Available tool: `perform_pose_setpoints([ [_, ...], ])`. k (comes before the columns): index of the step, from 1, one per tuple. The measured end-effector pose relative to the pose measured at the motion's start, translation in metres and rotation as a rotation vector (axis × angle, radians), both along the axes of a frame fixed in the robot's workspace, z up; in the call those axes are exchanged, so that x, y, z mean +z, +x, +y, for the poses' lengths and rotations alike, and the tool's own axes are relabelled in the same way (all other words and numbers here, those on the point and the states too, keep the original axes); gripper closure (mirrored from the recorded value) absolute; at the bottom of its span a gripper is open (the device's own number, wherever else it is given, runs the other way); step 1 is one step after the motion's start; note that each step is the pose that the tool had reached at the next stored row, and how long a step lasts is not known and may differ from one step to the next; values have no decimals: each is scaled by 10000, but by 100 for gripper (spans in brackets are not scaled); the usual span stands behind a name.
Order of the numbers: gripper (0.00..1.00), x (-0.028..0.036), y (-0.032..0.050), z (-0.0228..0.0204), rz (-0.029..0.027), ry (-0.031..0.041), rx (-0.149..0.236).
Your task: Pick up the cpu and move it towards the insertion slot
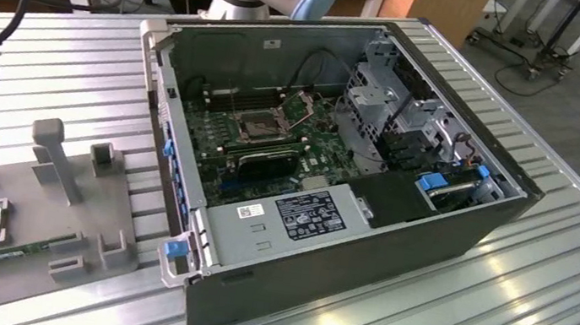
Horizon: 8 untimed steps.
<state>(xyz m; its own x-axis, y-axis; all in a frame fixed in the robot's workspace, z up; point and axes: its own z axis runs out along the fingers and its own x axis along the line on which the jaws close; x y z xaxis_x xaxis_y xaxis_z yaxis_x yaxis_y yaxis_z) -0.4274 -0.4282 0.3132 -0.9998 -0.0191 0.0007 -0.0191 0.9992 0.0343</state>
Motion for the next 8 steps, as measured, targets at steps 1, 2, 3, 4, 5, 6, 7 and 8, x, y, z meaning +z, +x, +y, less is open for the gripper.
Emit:
perform_pose_setpoints([
  [1, 89, -1, 0, -10, -1, -4, 0],
  [2, 89, -2, 0, -20, -1, -7, 0],
  [3, 89, -3, 0, -30, -1, -10, 0],
  [4, 89, -4, 0, -39, -1, -14, 0],
  [5, 89, -4, 0, -48, 0, -18, 0],
  [6, 89, -6, 0, -56, -1, -21, 0],
  [7, 89, -7, 0, -63, -1, -23, 0],
  [8, 89, -8, 0, -68, -2, -24, 0],
])
